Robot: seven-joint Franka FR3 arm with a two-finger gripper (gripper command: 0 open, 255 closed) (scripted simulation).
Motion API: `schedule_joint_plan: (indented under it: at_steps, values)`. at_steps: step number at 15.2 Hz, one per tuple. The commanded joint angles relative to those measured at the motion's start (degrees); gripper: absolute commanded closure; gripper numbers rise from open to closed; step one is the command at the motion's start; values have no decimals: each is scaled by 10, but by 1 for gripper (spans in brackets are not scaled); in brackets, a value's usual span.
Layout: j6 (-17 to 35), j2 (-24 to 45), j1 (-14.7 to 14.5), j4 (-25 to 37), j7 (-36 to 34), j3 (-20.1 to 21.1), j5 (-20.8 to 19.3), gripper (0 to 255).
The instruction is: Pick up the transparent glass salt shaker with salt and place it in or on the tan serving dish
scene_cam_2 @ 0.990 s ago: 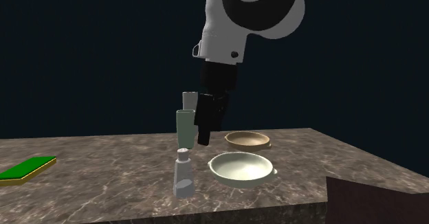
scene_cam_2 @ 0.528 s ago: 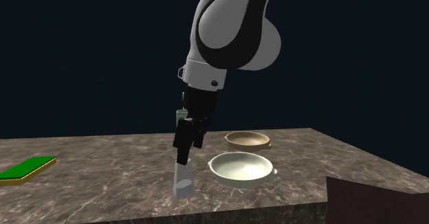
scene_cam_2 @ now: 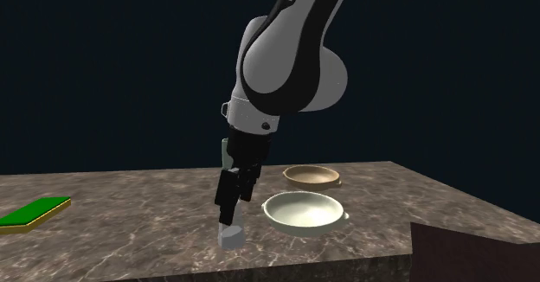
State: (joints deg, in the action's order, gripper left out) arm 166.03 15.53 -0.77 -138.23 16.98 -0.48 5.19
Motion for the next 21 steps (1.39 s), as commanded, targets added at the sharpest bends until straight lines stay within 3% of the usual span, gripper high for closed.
schedule_joint_plan:
  at_steps: [1,5,6,15,21]
  values:
    - [1,2,1,1,1,0,0,0]
    - [1,1,1,1,1,0,0,0]
    - [1,1,1,1,1,0,0,255]
    - [1,2,1,1,1,0,1,255]
    - [-42,-44,-3,-1,-7,-6,-8,255]
